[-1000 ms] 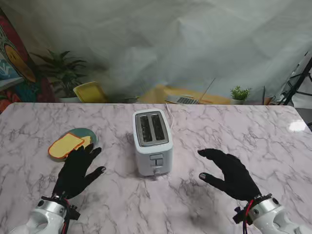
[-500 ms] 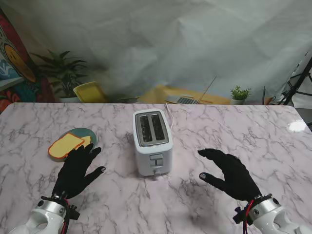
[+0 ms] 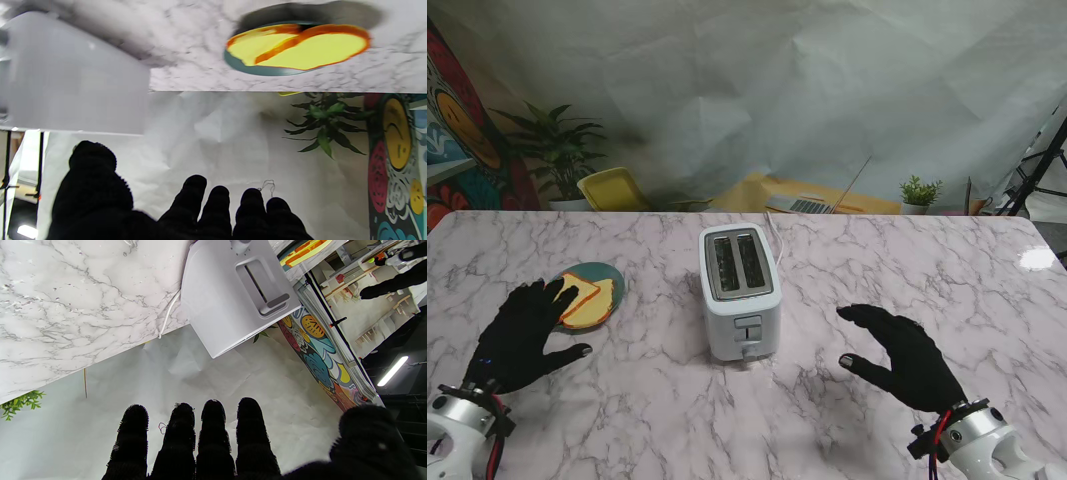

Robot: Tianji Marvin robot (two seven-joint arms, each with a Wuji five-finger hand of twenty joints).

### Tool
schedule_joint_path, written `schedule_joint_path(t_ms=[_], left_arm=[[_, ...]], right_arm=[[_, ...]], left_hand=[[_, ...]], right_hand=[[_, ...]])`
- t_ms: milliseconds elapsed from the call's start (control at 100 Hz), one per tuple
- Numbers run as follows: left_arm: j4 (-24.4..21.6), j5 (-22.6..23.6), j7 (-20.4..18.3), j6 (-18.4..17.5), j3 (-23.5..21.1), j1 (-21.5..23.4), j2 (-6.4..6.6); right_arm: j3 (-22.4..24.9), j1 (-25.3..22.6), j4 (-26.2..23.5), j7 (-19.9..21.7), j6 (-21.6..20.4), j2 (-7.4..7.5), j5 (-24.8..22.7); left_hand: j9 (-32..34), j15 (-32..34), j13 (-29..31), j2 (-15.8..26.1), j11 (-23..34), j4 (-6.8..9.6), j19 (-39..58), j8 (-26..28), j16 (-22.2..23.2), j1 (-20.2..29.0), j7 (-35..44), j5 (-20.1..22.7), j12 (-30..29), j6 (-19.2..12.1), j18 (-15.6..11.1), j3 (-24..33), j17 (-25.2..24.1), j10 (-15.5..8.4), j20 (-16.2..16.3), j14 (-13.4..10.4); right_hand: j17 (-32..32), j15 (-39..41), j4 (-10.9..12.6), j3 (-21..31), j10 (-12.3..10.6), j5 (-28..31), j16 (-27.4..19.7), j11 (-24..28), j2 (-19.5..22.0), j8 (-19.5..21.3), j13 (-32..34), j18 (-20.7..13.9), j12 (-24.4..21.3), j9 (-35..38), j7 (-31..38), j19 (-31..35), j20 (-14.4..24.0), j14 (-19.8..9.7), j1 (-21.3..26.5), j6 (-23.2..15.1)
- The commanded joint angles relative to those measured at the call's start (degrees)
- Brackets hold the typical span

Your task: Toast the toast slices

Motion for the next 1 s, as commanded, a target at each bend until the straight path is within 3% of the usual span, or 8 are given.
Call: schedule_joint_path(t_ms=[0,70,160,240,380,550,810,990], left_arm=[[2.38,0.45,-2.01,-0.15,-1.65,-0.79,0.96],[3.09,0.93,-5.23,-0.26,-3.22,-1.11,1.36],[3.81,1.33,-10.01,-0.04,-4.65,-1.67,1.95],[4.41,2.21,-13.93,0.37,-5.5,-2.53,2.51],[6.51,4.45,-20.52,-0.87,-6.54,-5.51,3.76],[11.34,8.56,-26.51,-6.32,-6.76,-11.5,5.61],[17.63,13.74,-29.88,-10.93,-4.03,-19.33,7.42],[22.52,19.2,-26.68,-11.86,-0.8,-23.23,8.24]], right_arm=[[-0.34,-0.09,0.01,0.64,0.35,0.07,0.08],[-0.55,0.04,-0.02,0.98,0.51,0.14,0.14],[-0.73,0.18,-0.01,1.32,0.71,0.2,0.27],[-0.86,0.26,-0.02,1.48,0.9,0.22,0.41],[-1.0,0.38,-0.02,1.73,1.03,0.26,0.61],[-1.08,0.47,0.03,1.84,1.06,0.27,0.76],[-1.27,0.6,0.08,1.88,1.16,0.27,1.02],[-1.34,0.72,0.25,1.87,1.33,0.26,1.29]], left_hand=[[-3.89,-0.41,-2.1,-2.65,-2.29,0.2,-1.1,-0.77,-1.32,-0.28,-1.57,-4.23,-0.74,2.78,-3.94,1.07,0.09,1.97,-1.48,-0.55],[-5.07,-1.76,-2.71,-4.61,-4.18,0.41,-1.61,-2.09,-1.92,2.13,-3.17,-5.6,-2.14,5.45,-3.96,1.56,0.04,4.58,-2.42,0.1],[-5.66,-3.63,-3.6,-5.83,-4.67,0.62,-2.23,-10.79,-1.74,4.83,-4.32,-5.4,-5.87,8.19,-2.98,1.65,-0.27,7.25,-4.8,1.46],[-6.04,-4.72,-4.22,-6.32,-5.09,0.8,-2.45,-14.63,-1.79,7.41,-4.59,-5.34,-7.92,9.98,-2.24,1.71,-0.69,8.82,-5.93,2.59],[-6.03,-5.64,-4.87,-6.85,-5.05,1.19,-2.94,-17.9,-2.61,9.37,-4.94,-5.21,-8.4,10.42,-2.55,1.97,-0.85,8.89,-7.99,2.24],[-5.97,-6.03,-4.98,-7.29,-5.04,1.28,-3.13,-18.92,-3.3,10.34,-5.01,-5.35,-8.4,9.65,-3.46,2.25,-0.81,7.92,-9.01,1.24],[-5.9,-6.36,-5.06,-8.16,-5.04,1.4,-3.3,-20.1,-4.42,12.53,-5.3,-5.44,-8.38,8.64,-4.15,2.9,-0.74,6.85,-10.23,0.26],[-5.85,-6.64,-5.1,-7.96,-5.04,1.39,-3.61,-20.62,-6.92,13.83,-5.47,-5.41,-8.37,8.01,-4.26,3.33,-0.59,6.21,-12.69,-0.01]], right_hand=[[-0.43,-0.22,1.39,-1.62,-0.48,0.37,-1.41,-0.14,1.74,-1.23,0.34,-0.02,0.08,0.56,0.3,0.53,-0.59,-1.45,1.63,0.06],[-0.48,-0.24,1.41,-1.7,-0.49,0.33,-1.42,-0.13,1.78,-1.25,0.28,-0.04,0.08,0.55,0.3,0.53,-0.62,-1.43,1.72,0.09],[-0.49,-0.24,1.42,-1.89,-0.5,0.29,-1.42,-0.12,1.84,-1.27,0.26,-0.05,0.09,0.49,0.31,0.56,-0.66,-1.44,1.78,0.08],[-0.5,-0.22,1.44,-2.03,-0.46,0.3,-1.41,-0.11,1.87,-1.29,0.28,-0.05,0.09,0.51,0.32,0.58,-0.68,-1.52,1.9,0.06],[-0.47,-0.22,1.46,-2.24,-0.5,0.33,-1.41,-0.08,1.95,-1.31,0.28,-0.1,0.1,0.61,0.35,0.63,-0.7,-1.54,1.97,0.05],[-0.55,-0.22,1.49,-2.51,-0.49,0.43,-1.41,-0.1,2.01,-1.32,0.3,-0.06,0.09,0.66,0.42,0.62,-0.75,-1.5,2.12,0.1],[-0.56,-0.22,1.53,-2.95,-0.59,0.49,-1.41,-0.11,2.2,-1.36,0.26,-0.1,0.1,0.62,0.46,0.64,-0.8,-1.54,2.29,0.14],[-0.59,-0.23,1.56,-3.24,-0.58,0.53,-1.41,-0.11,2.3,-1.37,0.23,-0.13,0.1,0.6,0.49,0.65,-0.82,-1.65,2.44,0.1]])
